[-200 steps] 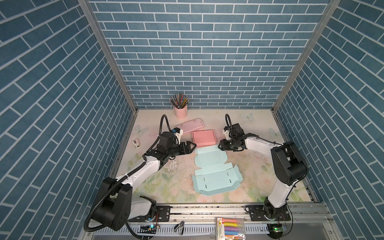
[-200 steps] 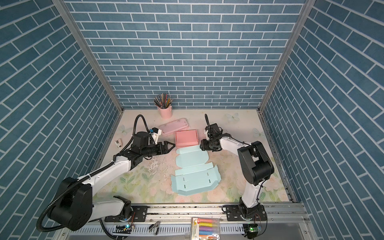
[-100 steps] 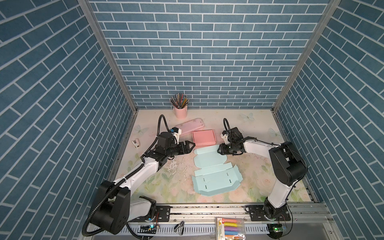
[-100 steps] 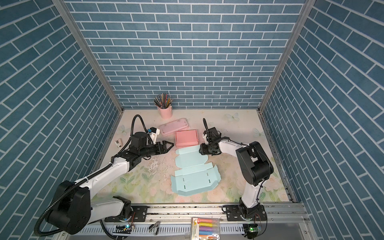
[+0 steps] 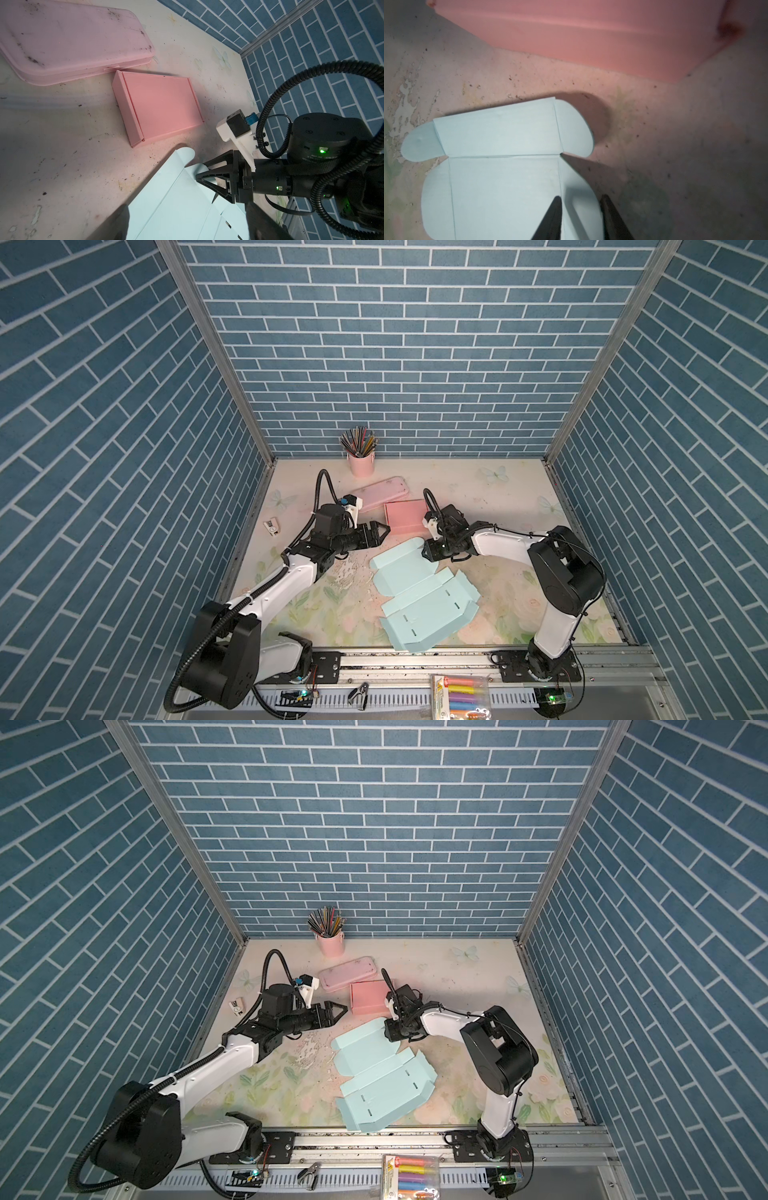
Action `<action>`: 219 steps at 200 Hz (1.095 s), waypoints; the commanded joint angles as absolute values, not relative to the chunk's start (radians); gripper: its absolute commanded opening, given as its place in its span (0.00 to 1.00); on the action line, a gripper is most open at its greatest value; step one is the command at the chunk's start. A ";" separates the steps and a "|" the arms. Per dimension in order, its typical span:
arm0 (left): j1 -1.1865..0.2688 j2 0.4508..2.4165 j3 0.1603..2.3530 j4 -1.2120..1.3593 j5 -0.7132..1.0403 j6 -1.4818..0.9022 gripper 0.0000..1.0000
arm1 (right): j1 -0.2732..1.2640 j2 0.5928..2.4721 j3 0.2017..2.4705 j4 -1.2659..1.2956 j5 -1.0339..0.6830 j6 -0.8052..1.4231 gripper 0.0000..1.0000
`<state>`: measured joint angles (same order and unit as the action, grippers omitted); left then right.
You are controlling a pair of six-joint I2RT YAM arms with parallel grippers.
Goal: Fold the paper box
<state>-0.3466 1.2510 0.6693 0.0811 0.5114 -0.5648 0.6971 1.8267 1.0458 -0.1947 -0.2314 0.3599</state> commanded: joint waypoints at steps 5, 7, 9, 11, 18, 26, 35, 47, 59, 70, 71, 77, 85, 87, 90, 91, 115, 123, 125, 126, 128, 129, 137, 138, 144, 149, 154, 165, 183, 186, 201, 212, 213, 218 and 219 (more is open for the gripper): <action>-0.329 1.233 0.637 0.081 0.485 -0.567 0.88 | 0.728 1.896 1.127 -0.222 -0.206 0.331 0.30; -0.329 1.232 0.635 0.080 0.484 -0.567 0.88 | 0.731 1.900 1.135 -0.225 -0.205 0.329 0.30; -0.327 1.230 0.633 0.080 0.484 -0.568 0.88 | 0.733 1.902 1.138 -0.225 -0.204 0.328 0.30; -0.325 1.228 0.631 0.079 0.483 -0.567 0.88 | 0.738 1.909 1.149 -0.227 -0.204 0.324 0.29; -0.318 1.224 0.624 0.077 0.483 -0.568 0.88 | 0.747 1.922 1.171 -0.231 -0.207 0.316 0.29; -0.307 1.220 0.614 0.080 0.485 -0.570 0.88 | 0.757 1.936 1.197 -0.236 -0.211 0.308 0.29; -0.294 1.212 0.603 0.084 0.489 -0.575 0.88 | 0.766 1.950 1.223 -0.241 -0.218 0.300 0.29; -0.274 1.196 0.588 0.087 0.484 -0.586 0.88 | 0.776 1.965 1.251 -0.249 -0.227 0.288 0.28; -0.261 1.171 0.574 0.092 0.470 -0.592 0.88 | 0.787 1.979 1.280 -0.259 -0.234 0.277 0.28; -0.246 1.153 0.566 0.094 0.466 -0.597 0.88 | 0.796 1.982 1.301 -0.273 -0.243 0.266 0.27; -0.245 1.152 0.565 0.094 0.465 -0.597 0.88 | 0.797 1.982 1.302 -0.274 -0.244 0.265 0.27; -0.240 1.145 0.563 0.094 0.467 -0.597 0.88 | 0.801 1.977 1.305 -0.279 -0.249 0.261 0.27; -0.236 1.142 0.564 0.094 0.469 -0.596 0.88 | 0.806 1.963 1.301 -0.276 -0.248 0.259 0.27; -0.234 1.142 0.564 0.094 0.469 -0.595 0.88 | 0.807 1.957 1.299 -0.275 -0.248 0.258 0.27; -0.235 1.141 0.565 0.093 0.469 -0.594 0.88 | 0.807 1.949 1.295 -0.273 -0.247 0.258 0.28; -0.235 1.142 0.565 0.092 0.469 -0.594 0.88 | 0.808 1.947 1.294 -0.272 -0.247 0.258 0.28; -0.233 1.158 0.571 0.099 0.493 -0.587 0.88 | 0.808 1.859 1.254 -0.279 -0.218 0.268 0.37; -0.233 1.162 0.573 0.101 0.500 -0.586 0.88 | 0.808 1.826 1.240 -0.289 -0.197 0.276 0.43; -0.234 1.161 0.573 0.102 0.500 -0.586 0.88 | 0.808 1.814 1.236 -0.292 -0.191 0.279 0.46; -0.234 1.161 0.573 0.103 0.500 -0.586 0.88 | 0.808 1.810 1.235 -0.294 -0.189 0.281 0.47; -0.235 1.160 0.573 0.104 0.499 -0.586 0.89 | 0.808 1.802 1.232 -0.298 -0.185 0.284 0.49; -0.234 1.159 0.573 0.104 0.499 -0.586 0.88 | 0.808 1.797 1.230 -0.300 -0.182 0.285 0.50; -0.234 1.150 0.570 0.113 0.497 -0.586 0.88 | 0.812 1.761 1.218 -0.315 -0.163 0.305 0.59; -0.234 1.148 0.569 0.114 0.497 -0.586 0.88 | 0.813 1.757 1.216 -0.316 -0.161 0.308 0.60; -0.235 1.137 0.565 0.124 0.494 -0.586 0.88 | 0.819 1.728 1.204 -0.324 -0.146 0.327 0.65; -0.234 1.129 0.561 0.132 0.492 -0.587 0.88 | 0.827 1.706 1.194 -0.330 -0.136 0.344 0.67; -0.235 1.122 0.558 0.138 0.491 -0.588 0.88 | 0.833 1.686 1.187 -0.343 -0.125 0.363 0.69; -0.236 1.111 0.555 0.151 0.493 -0.588 0.88 | 0.843 1.645 1.173 -0.383 -0.101 0.411 0.70; -0.245 1.113 0.554 0.169 0.510 -0.584 0.88 | 0.851 1.562 1.109 -0.408 -0.089 0.483 0.70; -0.248 1.116 0.554 0.173 0.513 -0.582 0.88 | 0.850 1.546 1.096 -0.408 -0.089 0.494 0.70; -0.258 1.132 0.557 0.179 0.526 -0.573 0.88 | 0.849 1.471 1.030 -0.415 -0.080 0.534 0.71; -0.263 1.144 0.556 0.182 0.530 -0.565 0.88 | 0.850 1.431 0.995 -0.421 -0.069 0.541 0.71; -0.265 1.144 0.556 0.183 0.531 -0.565 0.88 | 0.850 1.427 0.990 -0.422 -0.068 0.541 0.71; -0.268 1.149 0.555 0.184 0.533 -0.564 0.88 | 0.848 1.414 0.978 -0.427 -0.061 0.541 0.71; -0.268 1.150 0.555 0.185 0.533 -0.564 0.88 | 0.848 1.412 0.974 -0.428 -0.059 0.541 0.71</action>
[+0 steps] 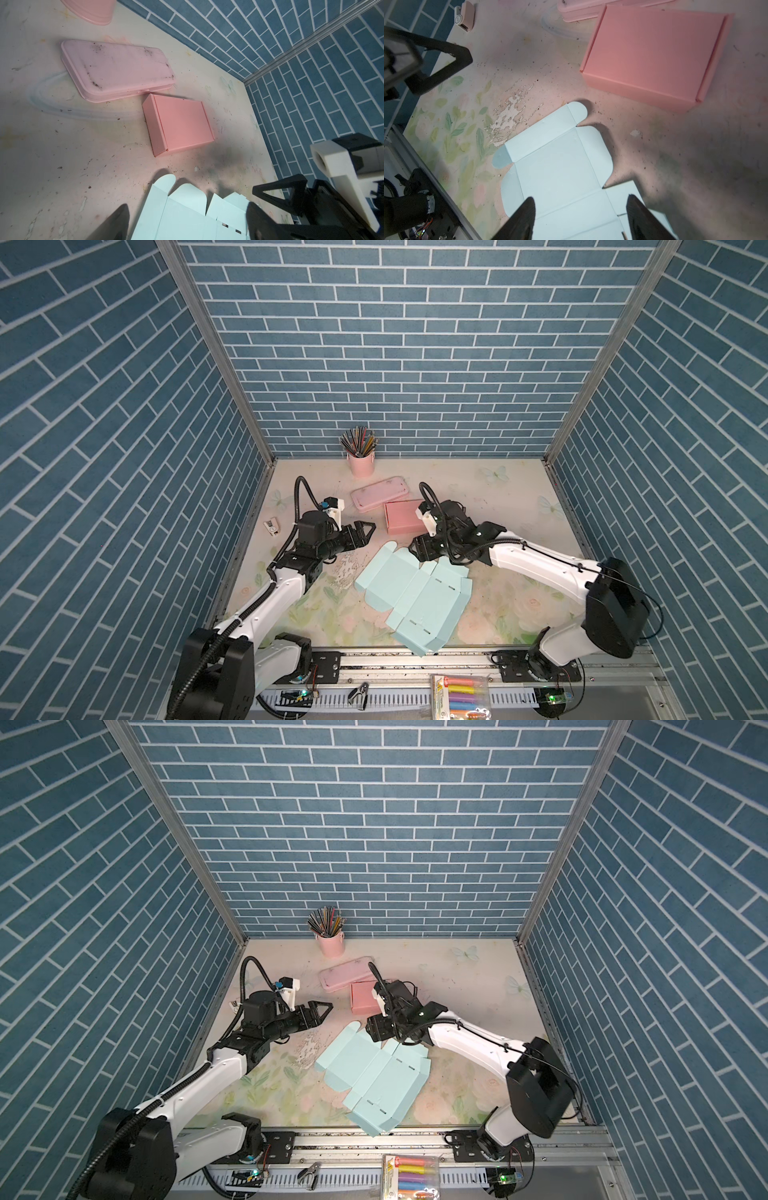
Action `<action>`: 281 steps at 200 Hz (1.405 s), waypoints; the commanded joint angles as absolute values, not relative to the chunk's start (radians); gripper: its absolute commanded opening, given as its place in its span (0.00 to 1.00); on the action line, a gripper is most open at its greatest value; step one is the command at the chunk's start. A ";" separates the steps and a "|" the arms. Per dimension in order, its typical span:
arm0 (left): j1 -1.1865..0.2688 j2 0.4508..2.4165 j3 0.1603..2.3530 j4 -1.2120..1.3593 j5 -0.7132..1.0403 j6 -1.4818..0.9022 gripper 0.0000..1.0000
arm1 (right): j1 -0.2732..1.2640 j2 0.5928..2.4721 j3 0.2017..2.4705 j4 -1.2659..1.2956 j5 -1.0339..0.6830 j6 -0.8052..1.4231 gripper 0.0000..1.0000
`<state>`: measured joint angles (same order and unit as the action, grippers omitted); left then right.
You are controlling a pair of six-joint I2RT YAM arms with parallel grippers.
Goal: Fold the paper box
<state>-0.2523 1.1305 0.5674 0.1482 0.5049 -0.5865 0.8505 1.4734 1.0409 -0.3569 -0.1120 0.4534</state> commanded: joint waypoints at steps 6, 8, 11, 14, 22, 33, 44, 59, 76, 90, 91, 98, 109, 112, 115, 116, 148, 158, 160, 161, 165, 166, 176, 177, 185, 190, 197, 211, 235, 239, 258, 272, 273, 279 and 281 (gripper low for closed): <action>-0.269 1.152 0.553 0.188 0.534 -0.563 0.88 | 0.845 1.401 0.964 -0.436 -0.051 0.542 0.71; -0.269 1.152 0.553 0.190 0.535 -0.564 0.88 | 0.844 1.399 0.961 -0.439 -0.051 0.542 0.71; -0.269 1.153 0.551 0.193 0.537 -0.565 0.88 | 0.841 1.395 0.956 -0.444 -0.049 0.543 0.71; -0.270 1.153 0.552 0.196 0.538 -0.567 0.88 | 0.837 1.394 0.953 -0.449 -0.050 0.543 0.71; -0.272 1.154 0.549 0.198 0.539 -0.568 0.88 | 0.824 1.390 0.947 -0.461 -0.054 0.540 0.71; -0.274 1.152 0.552 0.198 0.537 -0.569 0.88 | 0.806 1.394 0.939 -0.470 -0.050 0.520 0.73; -0.271 1.150 0.551 0.192 0.530 -0.571 0.88 | 0.787 1.407 0.940 -0.482 -0.041 0.493 0.75; -0.272 1.151 0.553 0.180 0.516 -0.572 0.88 | 0.758 1.437 0.958 -0.508 -0.038 0.450 0.76; -0.272 1.156 0.559 0.171 0.512 -0.575 0.88 | 0.732 1.478 0.987 -0.547 -0.026 0.398 0.76; -0.273 1.157 0.561 0.170 0.511 -0.580 0.88 | 0.722 1.507 1.005 -0.569 -0.019 0.353 0.76; -0.272 1.158 0.562 0.170 0.511 -0.580 0.88 | 0.721 1.509 1.005 -0.569 -0.021 0.350 0.76; -0.272 1.159 0.565 0.169 0.512 -0.581 0.88 | 0.717 1.520 1.008 -0.569 -0.033 0.327 0.76; -0.272 1.164 0.572 0.163 0.510 -0.580 0.88 | 0.713 1.541 1.009 -0.568 -0.049 0.295 0.76; -0.272 1.165 0.575 0.162 0.508 -0.579 0.88 | 0.714 1.547 1.010 -0.569 -0.051 0.287 0.76; -0.273 1.167 0.578 0.159 0.507 -0.578 0.88 | 0.714 1.553 1.013 -0.569 -0.054 0.279 0.76; -0.272 1.168 0.579 0.158 0.507 -0.578 0.88 | 0.714 1.554 1.013 -0.569 -0.054 0.275 0.76; -0.274 1.180 0.606 0.145 0.508 -0.580 0.88 | 0.713 1.598 1.034 -0.565 -0.073 0.194 0.64; -0.272 1.180 0.612 0.139 0.506 -0.577 0.88 | 0.712 1.612 1.042 -0.564 -0.074 0.168 0.61; -0.274 1.180 0.613 0.139 0.505 -0.577 0.88 | 0.711 1.615 1.044 -0.563 -0.075 0.164 0.60; -0.273 1.180 0.614 0.138 0.506 -0.577 0.88 | 0.711 1.617 1.045 -0.564 -0.075 0.163 0.60; -0.273 1.179 0.615 0.135 0.505 -0.577 0.88 | 0.710 1.624 1.047 -0.566 -0.075 0.155 0.60; -0.274 1.179 0.615 0.134 0.505 -0.576 0.88 | 0.709 1.626 1.047 -0.566 -0.076 0.152 0.60; -0.272 1.173 0.615 0.127 0.501 -0.572 0.88 | 0.707 1.646 1.057 -0.573 -0.077 0.135 0.57; -0.272 1.173 0.615 0.126 0.501 -0.572 0.88 | 0.707 1.647 1.058 -0.574 -0.077 0.133 0.56; -0.272 1.166 0.617 0.115 0.490 -0.567 0.88 | 0.708 1.661 1.066 -0.580 -0.078 0.122 0.50; -0.272 1.160 0.616 0.107 0.480 -0.564 0.88 | 0.708 1.667 1.068 -0.580 -0.082 0.117 0.47; -0.274 1.153 0.615 0.100 0.467 -0.562 0.88 | 0.708 1.673 1.066 -0.576 -0.091 0.111 0.45; -0.266 1.139 0.608 0.092 0.458 -0.560 0.88 | 0.708 1.677 1.066 -0.571 -0.107 0.096 0.44; -0.264 1.137 0.602 0.092 0.460 -0.564 0.88 | 0.708 1.673 1.068 -0.578 -0.104 0.073 0.44; -0.264 1.138 0.599 0.094 0.461 -0.567 0.88 | 0.707 1.673 1.068 -0.580 -0.104 0.070 0.44; -0.264 1.141 0.591 0.109 0.466 -0.577 0.88 | 0.709 1.675 1.072 -0.596 -0.104 0.050 0.42; -0.264 1.143 0.587 0.116 0.468 -0.581 0.88 | 0.710 1.672 1.073 -0.605 -0.100 0.031 0.39; -0.265 1.143 0.586 0.117 0.467 -0.581 0.88 | 0.711 1.672 1.072 -0.606 -0.098 0.031 0.39; -0.265 1.142 0.587 0.117 0.463 -0.581 0.88 | 0.710 1.671 1.073 -0.608 -0.088 0.025 0.37; -0.264 1.141 0.586 0.117 0.462 -0.581 0.88 | 0.710 1.669 1.072 -0.609 -0.087 0.022 0.36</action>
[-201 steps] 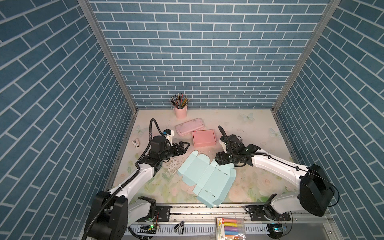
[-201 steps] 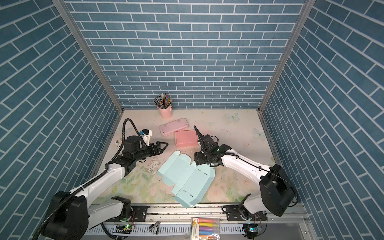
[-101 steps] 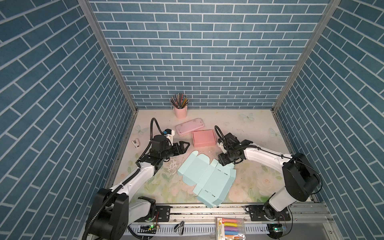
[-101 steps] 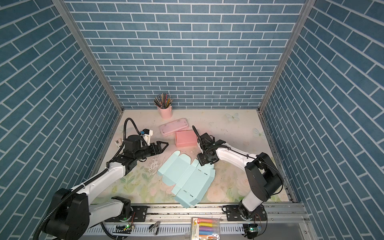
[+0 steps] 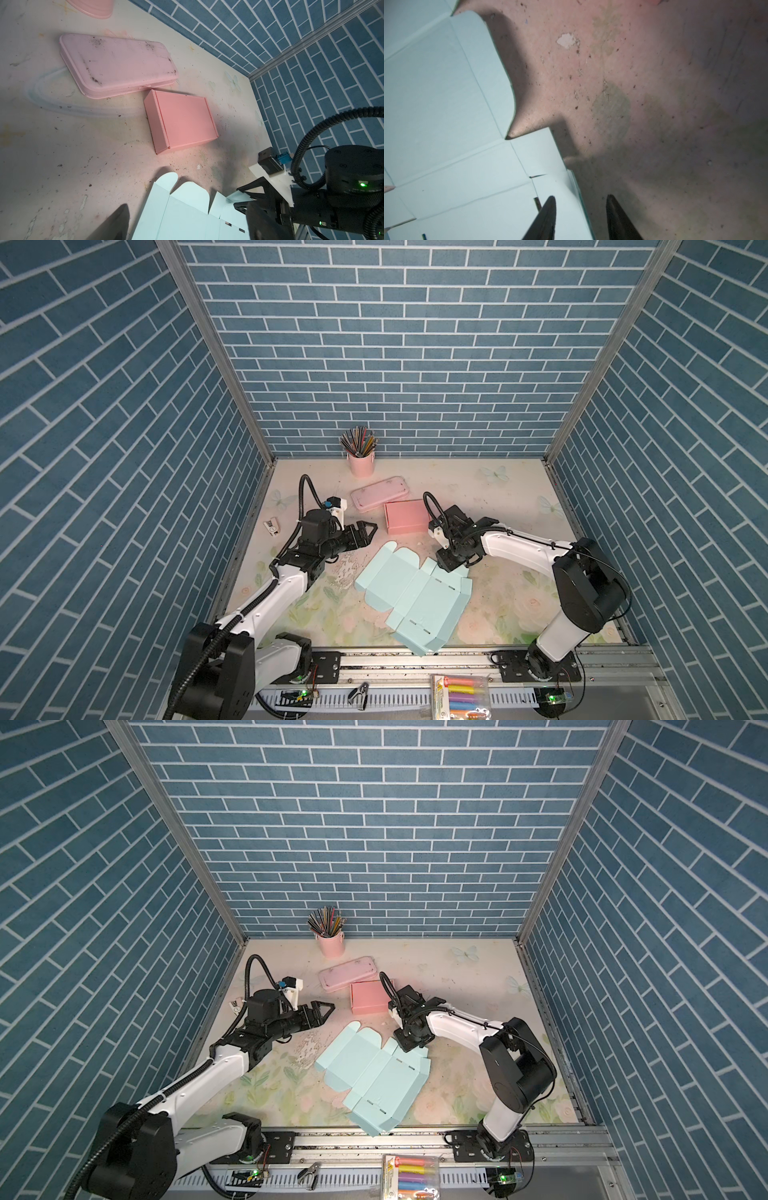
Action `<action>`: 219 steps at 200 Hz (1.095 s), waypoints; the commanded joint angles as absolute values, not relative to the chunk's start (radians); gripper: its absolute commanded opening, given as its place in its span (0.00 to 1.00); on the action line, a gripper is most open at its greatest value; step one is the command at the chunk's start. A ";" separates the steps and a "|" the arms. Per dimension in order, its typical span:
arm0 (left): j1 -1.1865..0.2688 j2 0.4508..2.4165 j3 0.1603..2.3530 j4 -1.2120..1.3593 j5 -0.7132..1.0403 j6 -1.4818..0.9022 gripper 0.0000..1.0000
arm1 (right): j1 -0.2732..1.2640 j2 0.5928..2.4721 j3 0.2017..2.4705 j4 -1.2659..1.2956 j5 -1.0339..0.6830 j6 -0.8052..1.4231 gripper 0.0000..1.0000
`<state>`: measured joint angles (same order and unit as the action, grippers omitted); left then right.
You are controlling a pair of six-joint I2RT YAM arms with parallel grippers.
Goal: Fold the paper box
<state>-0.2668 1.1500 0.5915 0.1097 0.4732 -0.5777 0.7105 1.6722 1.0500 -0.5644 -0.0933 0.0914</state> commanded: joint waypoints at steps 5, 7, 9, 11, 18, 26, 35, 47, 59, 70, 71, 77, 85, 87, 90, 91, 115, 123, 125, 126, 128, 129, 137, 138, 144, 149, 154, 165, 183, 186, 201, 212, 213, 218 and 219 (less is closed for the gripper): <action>-0.264 1.139 0.586 0.118 0.457 -0.582 0.88 | 0.711 1.668 1.072 -0.612 -0.084 0.014 0.36; -0.265 1.138 0.587 0.118 0.456 -0.582 0.88 | 0.711 1.668 1.072 -0.612 -0.084 0.011 0.35; -0.264 1.139 0.587 0.118 0.455 -0.581 0.88 | 0.711 1.667 1.072 -0.613 -0.085 0.007 0.35; -0.264 1.138 0.586 0.117 0.453 -0.581 0.88 | 0.710 1.667 1.073 -0.613 -0.086 0.005 0.35; -0.262 1.134 0.587 0.116 0.447 -0.583 0.88 | 0.711 1.666 1.075 -0.617 -0.083 -0.003 0.33; -0.263 1.132 0.587 0.114 0.445 -0.583 0.88 | 0.711 1.667 1.078 -0.619 -0.073 -0.010 0.31; -0.262 1.129 0.586 0.113 0.443 -0.585 0.88 | 0.712 1.669 1.081 -0.622 -0.069 -0.020 0.27; -0.261 1.126 0.587 0.109 0.443 -0.583 0.88 | 0.711 1.670 1.081 -0.621 -0.066 -0.032 0.25; -0.262 1.122 0.587 0.103 0.441 -0.581 0.88 | 0.710 1.671 1.083 -0.620 -0.066 -0.045 0.22; -0.262 1.115 0.586 0.097 0.435 -0.581 0.88 | 0.710 1.669 1.084 -0.617 -0.072 -0.059 0.20; -0.263 1.116 0.585 0.097 0.435 -0.581 0.88 | 0.711 1.670 1.084 -0.617 -0.072 -0.060 0.20; -0.260 1.114 0.584 0.095 0.433 -0.582 0.88 | 0.711 1.669 1.084 -0.615 -0.074 -0.072 0.18; -0.259 1.111 0.582 0.094 0.431 -0.583 0.88 | 0.711 1.666 1.082 -0.610 -0.074 -0.086 0.17; -0.259 1.110 0.582 0.093 0.431 -0.583 0.88 | 0.711 1.665 1.082 -0.608 -0.074 -0.089 0.16; -0.258 1.111 0.581 0.094 0.431 -0.584 0.88 | 0.711 1.665 1.081 -0.605 -0.075 -0.095 0.15; -0.258 1.110 0.580 0.094 0.431 -0.584 0.88 | 0.711 1.665 1.081 -0.605 -0.075 -0.096 0.15; -0.257 1.112 0.580 0.093 0.433 -0.590 0.88 | 0.712 1.652 1.083 -0.576 -0.106 -0.165 0.10; -0.258 1.114 0.581 0.095 0.433 -0.592 0.88 | 0.711 1.643 1.079 -0.554 -0.130 -0.196 0.10; -0.259 1.114 0.581 0.096 0.433 -0.592 0.88 | 0.711 1.641 1.079 -0.549 -0.138 -0.205 0.10; -0.258 1.115 0.580 0.096 0.433 -0.593 0.88 | 0.710 1.641 1.078 -0.545 -0.142 -0.209 0.10; -0.259 1.115 0.580 0.097 0.433 -0.593 0.88 | 0.711 1.641 1.078 -0.540 -0.147 -0.216 0.10; -0.258 1.115 0.580 0.098 0.433 -0.594 0.88 | 0.711 1.639 1.078 -0.539 -0.150 -0.221 0.10; -0.258 1.117 0.580 0.100 0.434 -0.597 0.88 | 0.711 1.643 1.090 -0.526 -0.170 -0.251 0.10; -0.258 1.117 0.580 0.100 0.434 -0.598 0.88 | 0.711 1.644 1.093 -0.526 -0.173 -0.254 0.09; -0.258 1.119 0.580 0.100 0.436 -0.599 0.88 | 0.712 1.652 1.111 -0.526 -0.185 -0.274 0.10; -0.259 1.118 0.580 0.101 0.437 -0.601 0.88 | 0.710 1.662 1.126 -0.526 -0.197 -0.294 0.10; -0.258 1.120 0.578 0.102 0.438 -0.602 0.88 | 0.711 1.673 1.142 -0.525 -0.212 -0.315 0.10; -0.258 1.120 0.570 0.109 0.442 -0.606 0.88 | 0.711 1.702 1.181 -0.528 -0.239 -0.365 0.10; -0.259 1.127 0.557 0.106 0.441 -0.605 0.88 | 0.715 1.756 1.247 -0.552 -0.248 -0.437 0.10; -0.259 1.127 0.555 0.105 0.442 -0.604 0.88 | 0.716 1.766 1.257 -0.558 -0.247 -0.447 0.09; -0.260 1.119 0.537 0.108 0.438 -0.608 0.88 | 0.718 1.810 1.311 -0.581 -0.246 -0.488 0.08; -0.259 1.109 0.522 0.111 0.431 -0.612 0.88 | 0.724 1.840 1.341 -0.595 -0.239 -0.512 0.08; -0.258 1.109 0.522 0.111 0.430 -0.613 0.88 | 0.725 1.843 1.343 -0.596 -0.239 -0.514 0.08; -0.257 1.104 0.518 0.110 0.428 -0.614 0.88 | 0.727 1.857 1.358 -0.602 -0.228 -0.522 0.07; -0.257 1.103 0.518 0.110 0.428 -0.614 0.88 | 0.728 1.858 1.361 -0.603 -0.226 -0.522 0.07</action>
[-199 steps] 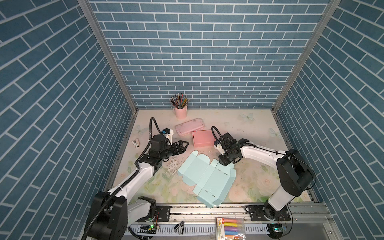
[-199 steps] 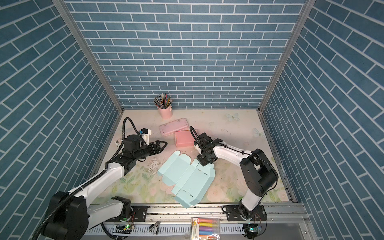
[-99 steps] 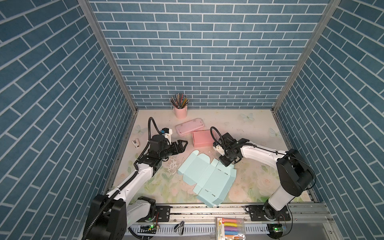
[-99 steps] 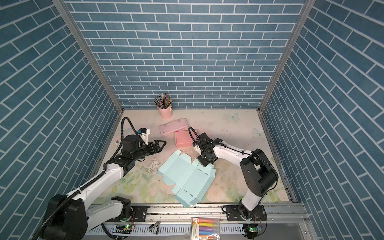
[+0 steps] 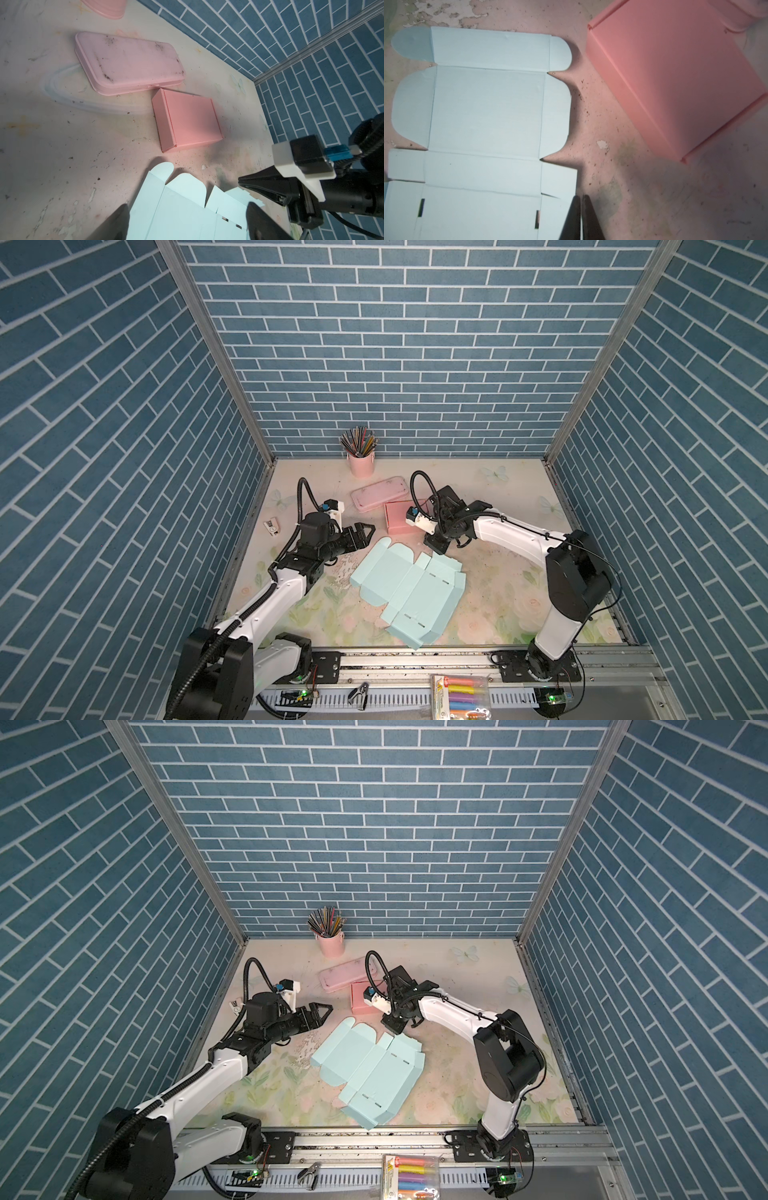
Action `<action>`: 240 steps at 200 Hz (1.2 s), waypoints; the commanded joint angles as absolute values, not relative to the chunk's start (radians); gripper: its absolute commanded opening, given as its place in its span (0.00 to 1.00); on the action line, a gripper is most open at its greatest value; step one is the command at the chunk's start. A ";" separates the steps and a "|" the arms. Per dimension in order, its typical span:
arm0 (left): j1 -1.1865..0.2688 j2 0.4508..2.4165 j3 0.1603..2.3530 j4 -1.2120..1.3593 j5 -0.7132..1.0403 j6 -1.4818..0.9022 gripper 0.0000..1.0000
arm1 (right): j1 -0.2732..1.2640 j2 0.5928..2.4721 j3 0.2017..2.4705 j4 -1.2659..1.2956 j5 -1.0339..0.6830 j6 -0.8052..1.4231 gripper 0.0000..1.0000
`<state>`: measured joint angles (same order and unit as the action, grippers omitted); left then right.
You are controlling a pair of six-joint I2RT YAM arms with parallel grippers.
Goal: Fold the paper box
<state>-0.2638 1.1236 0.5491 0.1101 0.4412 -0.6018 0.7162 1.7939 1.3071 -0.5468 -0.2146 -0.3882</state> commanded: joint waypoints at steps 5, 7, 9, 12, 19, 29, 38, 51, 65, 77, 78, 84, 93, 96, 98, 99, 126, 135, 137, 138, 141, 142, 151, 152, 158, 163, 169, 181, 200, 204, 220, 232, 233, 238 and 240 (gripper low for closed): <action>-0.257 1.102 0.516 0.108 0.427 -0.614 0.88 | 0.731 1.871 1.378 -0.613 -0.213 -0.524 0.07; -0.258 1.101 0.517 0.107 0.427 -0.614 0.88 | 0.732 1.875 1.386 -0.619 -0.211 -0.524 0.07; -0.256 1.101 0.516 0.105 0.426 -0.614 0.88 | 0.732 1.878 1.393 -0.624 -0.209 -0.523 0.07; -0.256 1.099 0.516 0.104 0.426 -0.612 0.88 | 0.733 1.883 1.405 -0.633 -0.209 -0.521 0.07; -0.257 1.096 0.517 0.100 0.426 -0.609 0.88 | 0.732 1.883 1.427 -0.646 -0.222 -0.506 0.08; -0.257 1.094 0.519 0.096 0.425 -0.605 0.88 | 0.732 1.865 1.430 -0.635 -0.254 -0.491 0.09; -0.256 1.094 0.520 0.095 0.428 -0.599 0.88 | 0.732 1.833 1.406 -0.605 -0.277 -0.474 0.13; -0.260 1.097 0.526 0.090 0.433 -0.592 0.88 | 0.732 1.785 1.375 -0.577 -0.275 -0.432 0.20; -0.256 1.101 0.529 0.090 0.435 -0.589 0.88 | 0.726 1.765 1.368 -0.593 -0.238 -0.365 0.25; -0.257 1.104 0.527 0.097 0.436 -0.589 0.88 | 0.703 1.753 1.359 -0.614 -0.241 -0.300 0.34; -0.257 1.104 0.526 0.098 0.436 -0.589 0.88 | 0.700 1.752 1.359 -0.615 -0.249 -0.295 0.35; -0.256 1.108 0.526 0.101 0.437 -0.590 0.88 | 0.684 1.746 1.348 -0.626 -0.271 -0.275 0.40; -0.256 1.117 0.529 0.107 0.441 -0.591 0.88 | 0.668 1.736 1.328 -0.635 -0.280 -0.243 0.46; -0.256 1.119 0.529 0.110 0.443 -0.591 0.88 | 0.663 1.734 1.321 -0.637 -0.278 -0.236 0.47; -0.257 1.121 0.530 0.110 0.444 -0.591 0.88 | 0.661 1.732 1.317 -0.639 -0.277 -0.230 0.48; -0.257 1.122 0.530 0.110 0.445 -0.591 0.88 | 0.660 1.731 1.314 -0.639 -0.276 -0.228 0.49; -0.256 1.139 0.538 0.123 0.453 -0.591 0.88 | 0.622 1.708 1.262 -0.661 -0.274 -0.189 0.56; -0.257 1.140 0.543 0.123 0.453 -0.591 0.88 | 0.608 1.699 1.246 -0.661 -0.283 -0.183 0.57; -0.257 1.140 0.543 0.123 0.454 -0.591 0.88 | 0.605 1.697 1.241 -0.660 -0.284 -0.181 0.57; -0.257 1.141 0.542 0.123 0.454 -0.592 0.88 | 0.603 1.696 1.240 -0.660 -0.284 -0.180 0.57; -0.257 1.143 0.544 0.123 0.453 -0.591 0.88 | 0.600 1.693 1.235 -0.660 -0.284 -0.180 0.57; -0.257 1.143 0.544 0.123 0.452 -0.591 0.88 | 0.599 1.693 1.233 -0.660 -0.283 -0.179 0.57; -0.256 1.142 0.546 0.120 0.451 -0.589 0.88 | 0.591 1.686 1.220 -0.657 -0.270 -0.178 0.58; -0.256 1.142 0.546 0.120 0.452 -0.589 0.88 | 0.591 1.686 1.218 -0.657 -0.268 -0.178 0.58; -0.257 1.143 0.545 0.121 0.451 -0.589 0.88 | 0.590 1.686 1.211 -0.663 -0.258 -0.183 0.58; -0.257 1.144 0.545 0.120 0.451 -0.588 0.88 | 0.591 1.687 1.207 -0.669 -0.262 -0.191 0.59; -0.256 1.146 0.546 0.122 0.451 -0.588 0.88 | 0.590 1.688 1.202 -0.677 -0.272 -0.200 0.59; -0.257 1.152 0.546 0.126 0.452 -0.589 0.88 | 0.590 1.689 1.188 -0.680 -0.293 -0.211 0.59; -0.257 1.160 0.547 0.135 0.457 -0.594 0.88 | 0.593 1.698 1.165 -0.678 -0.308 -0.231 0.58; -0.259 1.160 0.547 0.137 0.457 -0.596 0.88 | 0.594 1.702 1.162 -0.678 -0.310 -0.235 0.58; -0.256 1.162 0.548 0.142 0.462 -0.601 0.88 | 0.599 1.722 1.158 -0.678 -0.318 -0.251 0.54; -0.256 1.162 0.552 0.137 0.462 -0.601 0.88 | 0.604 1.738 1.164 -0.679 -0.314 -0.263 0.46; -0.256 1.163 0.552 0.137 0.462 -0.600 0.88 | 0.604 1.739 1.163 -0.680 -0.314 -0.263 0.45; -0.256 1.162 0.553 0.133 0.462 -0.600 0.88 | 0.608 1.746 1.167 -0.682 -0.311 -0.267 0.42; -0.257 1.161 0.554 0.132 0.462 -0.600 0.88 | 0.608 1.747 1.168 -0.683 -0.309 -0.270 0.41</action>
<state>-0.2611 1.1561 0.5236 0.1184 0.4511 -0.6022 0.5957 1.7237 1.1637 -0.6518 -0.2890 -0.2279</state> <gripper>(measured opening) 0.882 0.464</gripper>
